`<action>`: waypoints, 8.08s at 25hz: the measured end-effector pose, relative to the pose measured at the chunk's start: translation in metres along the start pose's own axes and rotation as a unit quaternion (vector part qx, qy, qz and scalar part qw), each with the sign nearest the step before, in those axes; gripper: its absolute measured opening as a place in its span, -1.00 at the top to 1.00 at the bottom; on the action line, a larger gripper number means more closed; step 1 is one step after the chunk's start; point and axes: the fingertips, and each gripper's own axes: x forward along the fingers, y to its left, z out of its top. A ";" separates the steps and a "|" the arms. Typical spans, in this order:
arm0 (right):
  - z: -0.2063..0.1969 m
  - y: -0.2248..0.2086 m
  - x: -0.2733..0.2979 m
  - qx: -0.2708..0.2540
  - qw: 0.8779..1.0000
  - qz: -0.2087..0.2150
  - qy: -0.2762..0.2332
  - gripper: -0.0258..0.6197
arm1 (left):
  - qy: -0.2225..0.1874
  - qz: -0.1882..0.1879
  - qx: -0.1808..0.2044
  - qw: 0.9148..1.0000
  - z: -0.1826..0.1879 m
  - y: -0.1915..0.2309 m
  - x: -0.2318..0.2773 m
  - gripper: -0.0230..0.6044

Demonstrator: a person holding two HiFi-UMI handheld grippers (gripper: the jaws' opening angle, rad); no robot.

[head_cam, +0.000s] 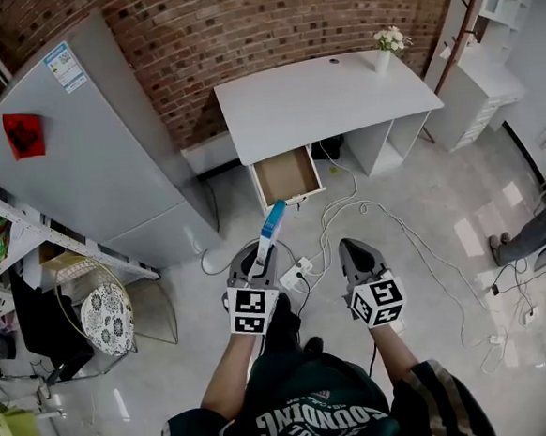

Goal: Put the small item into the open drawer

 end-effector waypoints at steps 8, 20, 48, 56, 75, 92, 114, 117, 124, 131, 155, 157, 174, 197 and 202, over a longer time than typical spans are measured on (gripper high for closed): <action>0.015 -0.022 0.063 0.007 1.000 -0.012 0.008 0.85 | 0.004 -0.021 0.005 1.000 0.013 0.038 0.059 0.65; 0.027 -0.032 0.171 0.018 0.999 -0.037 0.026 0.85 | 0.013 -0.064 0.011 0.998 0.016 0.113 0.141 0.65; 0.037 -0.068 0.252 0.024 0.997 -0.060 0.034 0.85 | 0.020 -0.098 0.007 0.995 0.020 0.157 0.227 0.65; 0.046 -0.104 0.282 0.018 0.998 -0.031 0.042 0.85 | 0.029 -0.085 -0.001 0.996 0.026 0.155 0.268 0.65; 0.038 -0.156 0.304 0.035 0.997 0.001 0.062 0.85 | 0.078 -0.092 0.014 0.993 0.007 0.123 0.323 0.65; -0.018 -0.200 0.318 0.075 0.992 0.007 0.104 0.85 | 0.145 -0.113 0.052 0.982 -0.040 0.099 0.371 0.65; -0.101 -0.246 0.344 0.090 0.986 0.003 0.143 0.85 | 0.222 -0.133 0.087 0.962 -0.154 0.077 0.447 0.65; -0.113 -0.250 0.343 0.088 0.985 0.001 0.147 0.85 | 0.233 -0.132 0.087 0.959 -0.170 0.074 0.452 0.65; -0.145 -0.240 0.358 0.094 0.983 0.019 0.156 0.85 | 0.250 -0.138 0.110 0.952 -0.206 0.075 0.466 0.65; -0.167 -0.240 0.365 0.088 0.981 0.036 0.167 0.85 | 0.275 -0.140 0.130 0.942 -0.248 0.081 0.491 0.65; -0.236 -0.263 0.367 0.103 0.975 0.030 0.194 0.85 | 0.402 -0.221 0.242 0.855 -0.357 0.085 0.550 0.65; -0.238 -0.260 0.366 0.104 0.974 0.031 0.198 0.85 | 0.412 -0.230 0.250 0.846 -0.365 0.084 0.549 0.65; -0.249 -0.259 0.363 0.126 0.968 0.017 0.216 0.85 | 0.478 -0.310 0.255 0.781 -0.404 0.085 0.547 0.65; -0.258 -0.260 0.357 0.148 0.962 0.015 0.230 0.85 | 0.465 -0.285 0.267 0.794 -0.408 0.095 0.560 0.46; -0.259 -0.257 0.358 0.140 0.963 0.024 0.231 0.85 | 0.465 -0.272 0.270 0.798 -0.409 0.102 0.560 0.43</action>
